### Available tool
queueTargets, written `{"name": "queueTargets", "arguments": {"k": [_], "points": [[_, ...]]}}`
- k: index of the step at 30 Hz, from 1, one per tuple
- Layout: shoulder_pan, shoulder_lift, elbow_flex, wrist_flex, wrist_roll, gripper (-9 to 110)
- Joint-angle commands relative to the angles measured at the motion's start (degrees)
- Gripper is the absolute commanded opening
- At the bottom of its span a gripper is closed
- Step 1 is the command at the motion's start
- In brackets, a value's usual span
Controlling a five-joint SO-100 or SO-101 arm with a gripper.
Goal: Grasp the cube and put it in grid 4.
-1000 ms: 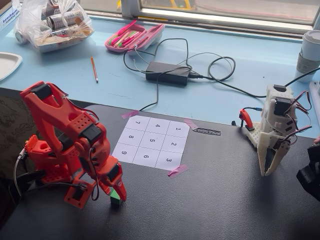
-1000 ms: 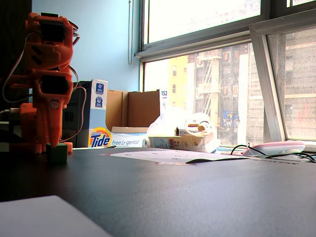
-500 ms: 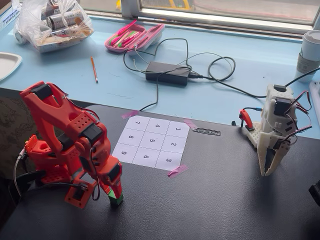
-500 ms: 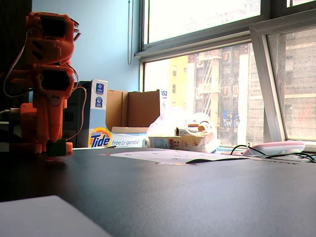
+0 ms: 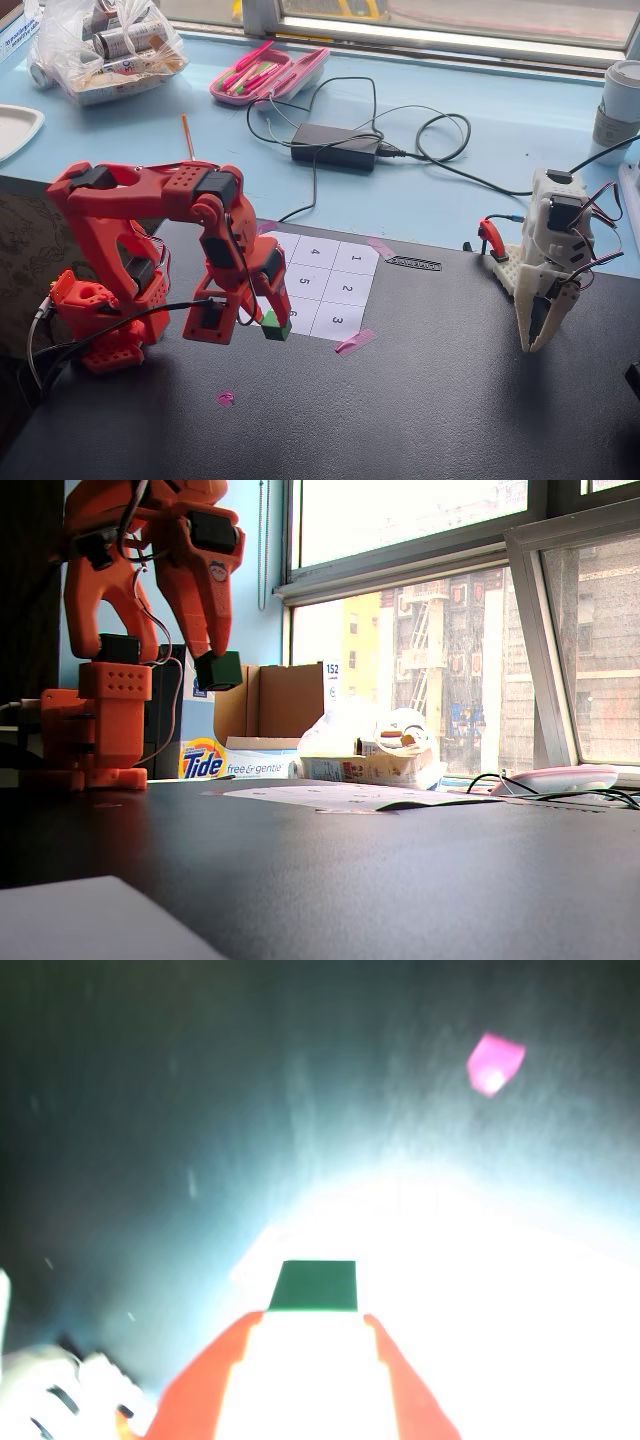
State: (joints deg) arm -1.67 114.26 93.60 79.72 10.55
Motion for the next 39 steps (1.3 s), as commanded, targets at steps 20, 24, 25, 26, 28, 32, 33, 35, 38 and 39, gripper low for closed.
{"name": "queueTargets", "arguments": {"k": [20,24,25,26,28,32,33,35,38,39], "points": [[-39.0,-33.4,-41.1,10.0,3.2,0],[-43.6,-36.8,-44.0,9.8,3.5,0],[-44.2,-38.6,-45.6,10.1,3.8,0],[-44.8,-40.6,-47.5,10.6,4.2,0],[-45.6,-43.5,-48.8,10.3,4.7,0],[-46.6,-47.7,-50.0,8.3,5.4,0],[-46.7,-48.6,-50.7,8.1,5.4,0],[-46.6,-49.8,-51.9,8.0,5.5,0],[-46.4,-51.2,-52.6,8.1,5.6,0],[-46.4,-51.6,-52.7,8.1,5.7,0]]}}
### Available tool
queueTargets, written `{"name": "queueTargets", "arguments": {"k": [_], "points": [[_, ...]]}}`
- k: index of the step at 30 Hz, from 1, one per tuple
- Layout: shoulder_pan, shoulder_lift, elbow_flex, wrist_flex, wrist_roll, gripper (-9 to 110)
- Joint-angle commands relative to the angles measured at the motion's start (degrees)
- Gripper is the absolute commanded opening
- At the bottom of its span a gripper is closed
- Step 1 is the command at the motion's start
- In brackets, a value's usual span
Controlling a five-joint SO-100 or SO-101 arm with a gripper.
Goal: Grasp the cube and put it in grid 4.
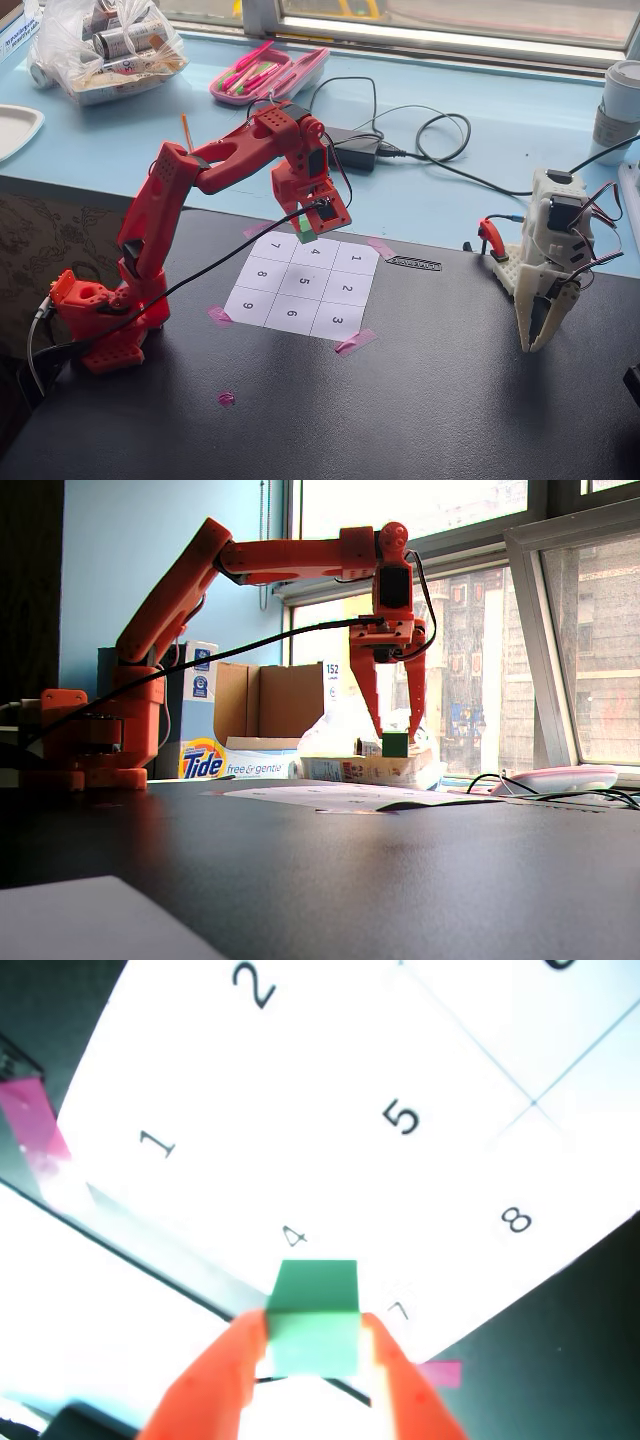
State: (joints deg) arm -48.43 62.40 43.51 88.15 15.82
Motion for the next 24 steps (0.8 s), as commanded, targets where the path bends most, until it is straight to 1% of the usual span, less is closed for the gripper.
{"name": "queueTargets", "arguments": {"k": [1,12,14,16,17,20,24], "points": [[0.5,-0.2,-2.6,-0.4,0.5,0],[1.8,-3.6,-2.6,-1.4,-0.3,1],[1.8,-3.6,-2.6,-1.1,-0.9,6],[1.9,-3.6,-2.6,-0.7,-1.1,16],[1.9,-3.6,-2.6,-0.4,-1.5,18],[2.0,-3.7,-2.6,0.2,-1.9,25],[2.3,-4.0,-2.6,0.4,-2.2,26]]}}
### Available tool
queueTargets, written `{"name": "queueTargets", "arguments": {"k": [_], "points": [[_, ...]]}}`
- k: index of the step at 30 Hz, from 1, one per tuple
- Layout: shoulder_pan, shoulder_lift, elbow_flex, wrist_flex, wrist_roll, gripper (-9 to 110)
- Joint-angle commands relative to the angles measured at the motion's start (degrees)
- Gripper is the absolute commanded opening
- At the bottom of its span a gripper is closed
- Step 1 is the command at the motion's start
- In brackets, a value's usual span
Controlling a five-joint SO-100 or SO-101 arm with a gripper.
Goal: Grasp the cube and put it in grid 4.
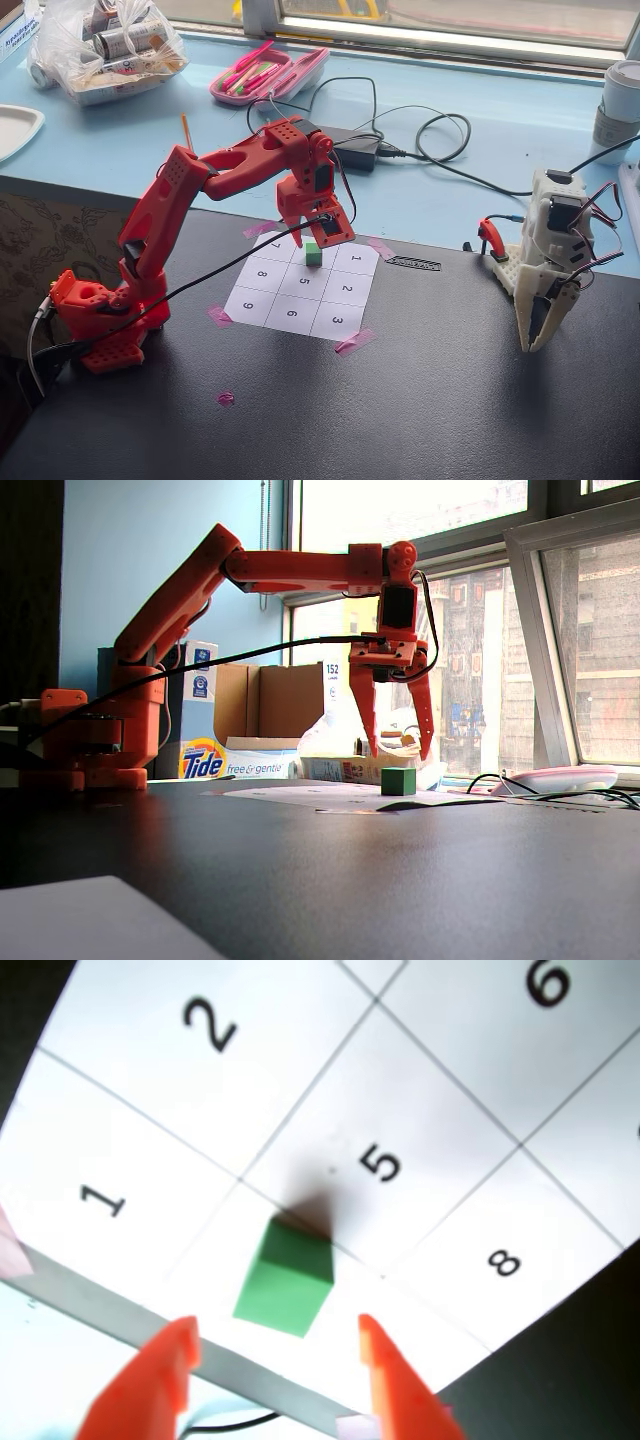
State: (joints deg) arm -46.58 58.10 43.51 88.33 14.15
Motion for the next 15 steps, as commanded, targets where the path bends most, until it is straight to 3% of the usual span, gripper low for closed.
{"name": "queueTargets", "arguments": {"k": [1,6,11,13,15], "points": [[0.6,0.4,-2.6,0.3,-0.6,26],[2.5,6.4,-2.7,0.7,-0.7,27],[8.3,24.7,-2.7,4.0,-4.0,27],[12.0,33.1,-2.7,5.4,-4.7,24],[16.9,40.7,-2.7,6.8,-5.4,12]]}}
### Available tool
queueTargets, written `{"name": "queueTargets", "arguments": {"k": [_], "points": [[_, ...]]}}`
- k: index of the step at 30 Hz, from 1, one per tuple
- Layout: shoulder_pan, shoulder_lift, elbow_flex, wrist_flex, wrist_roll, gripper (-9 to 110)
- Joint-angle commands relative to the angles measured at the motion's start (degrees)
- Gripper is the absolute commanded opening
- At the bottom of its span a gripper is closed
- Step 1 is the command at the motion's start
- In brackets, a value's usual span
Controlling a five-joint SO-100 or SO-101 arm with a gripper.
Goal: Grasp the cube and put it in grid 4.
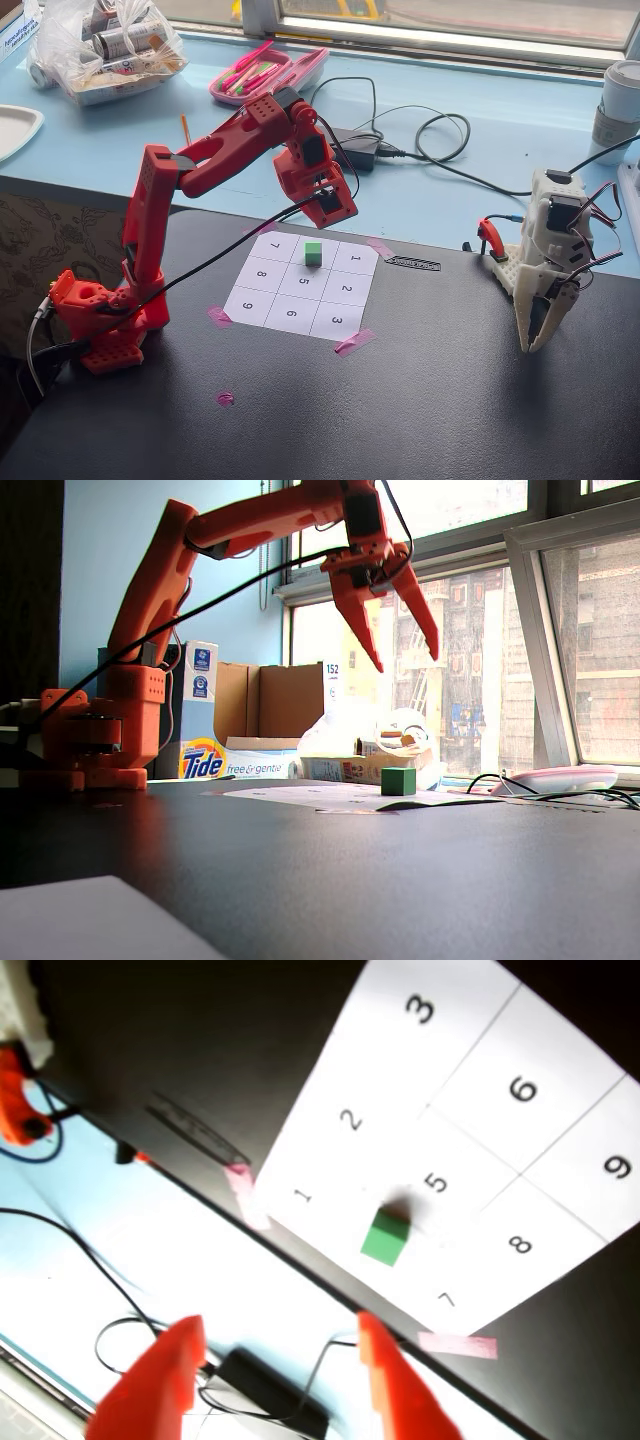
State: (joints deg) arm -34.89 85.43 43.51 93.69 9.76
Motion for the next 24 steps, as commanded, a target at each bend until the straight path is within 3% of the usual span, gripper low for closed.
{"name": "queueTargets", "arguments": {"k": [1,2,7,15,24], "points": [[7.9,16.4,-2.7,2.2,-1.8,7],[10.6,19.2,-2.7,3.2,-3.2,0],[25.6,34.9,7.6,2.7,-7.1,0],[35.6,83.4,72.7,-27.4,-18.4,0],[40.2,96.7,102.2,-36.7,-17.0,0]]}}
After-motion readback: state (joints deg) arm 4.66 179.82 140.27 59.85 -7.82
